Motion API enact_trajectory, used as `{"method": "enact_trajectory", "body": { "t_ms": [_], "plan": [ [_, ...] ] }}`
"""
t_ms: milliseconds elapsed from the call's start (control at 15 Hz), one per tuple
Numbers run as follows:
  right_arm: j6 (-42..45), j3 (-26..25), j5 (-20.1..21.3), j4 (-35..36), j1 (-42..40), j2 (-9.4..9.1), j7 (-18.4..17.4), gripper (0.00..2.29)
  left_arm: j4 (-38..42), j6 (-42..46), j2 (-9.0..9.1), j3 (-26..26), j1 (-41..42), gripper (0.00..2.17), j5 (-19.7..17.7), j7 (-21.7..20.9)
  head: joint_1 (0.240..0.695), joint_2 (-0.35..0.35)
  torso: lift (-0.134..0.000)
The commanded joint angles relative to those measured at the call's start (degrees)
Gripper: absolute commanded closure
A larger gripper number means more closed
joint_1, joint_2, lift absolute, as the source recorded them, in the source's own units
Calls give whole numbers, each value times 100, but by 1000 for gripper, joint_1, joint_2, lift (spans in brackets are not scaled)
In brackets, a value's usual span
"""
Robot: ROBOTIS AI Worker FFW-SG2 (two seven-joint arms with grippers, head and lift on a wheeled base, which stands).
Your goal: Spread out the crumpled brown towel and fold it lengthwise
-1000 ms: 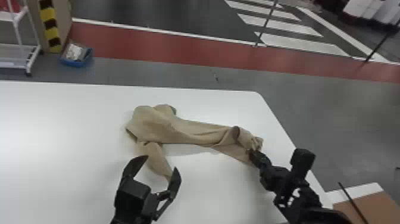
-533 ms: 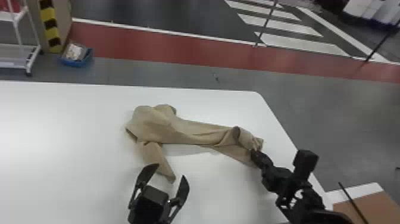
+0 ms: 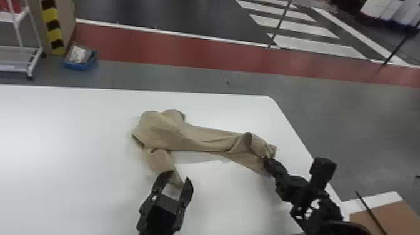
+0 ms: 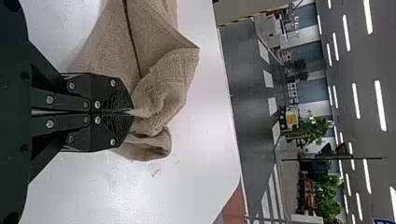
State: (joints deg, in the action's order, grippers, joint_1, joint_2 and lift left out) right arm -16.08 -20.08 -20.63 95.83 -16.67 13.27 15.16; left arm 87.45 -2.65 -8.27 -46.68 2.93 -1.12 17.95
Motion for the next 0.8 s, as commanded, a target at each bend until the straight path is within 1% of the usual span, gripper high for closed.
{"method": "enact_trajectory", "body": {
  "t_ms": [0, 200, 267, 333, 400, 600, 667, 733],
  "plan": [
    [-5, -31, -90, 32, -29, 0, 13, 1484, -44, 22, 1, 1, -20, 1082, 33, -2, 695, -350, -123],
    [-5, -75, -126, 129, -56, -17, 22, 1484, -88, -13, 9, 19, -47, 1079, 51, -2, 695, -350, -123],
    [-5, -84, -143, 155, -73, -17, 31, 1484, -105, -30, 18, 28, -64, 977, 51, 24, 695, -350, -123],
    [-5, -93, -143, 173, -82, -17, 48, 1484, -105, -30, 27, 19, -64, 451, 51, 95, 695, -350, -123],
    [-23, -93, -143, 182, -82, -17, 48, 1484, -105, -30, 18, 19, -64, 383, 42, 104, 695, -350, -123],
    [-40, -93, -152, 199, -91, -17, 83, 1484, -96, -136, 27, 1, -64, 390, 42, 42, 695, -350, -123],
    [-40, -111, -170, 208, -100, -17, 83, 1484, -105, -136, 27, 10, -73, 424, 42, 24, 695, -350, -123],
    [-40, -119, -178, 217, -100, -17, 83, 1484, -132, -136, 27, 10, -82, 650, 42, 24, 695, -350, -123]
  ]
}}
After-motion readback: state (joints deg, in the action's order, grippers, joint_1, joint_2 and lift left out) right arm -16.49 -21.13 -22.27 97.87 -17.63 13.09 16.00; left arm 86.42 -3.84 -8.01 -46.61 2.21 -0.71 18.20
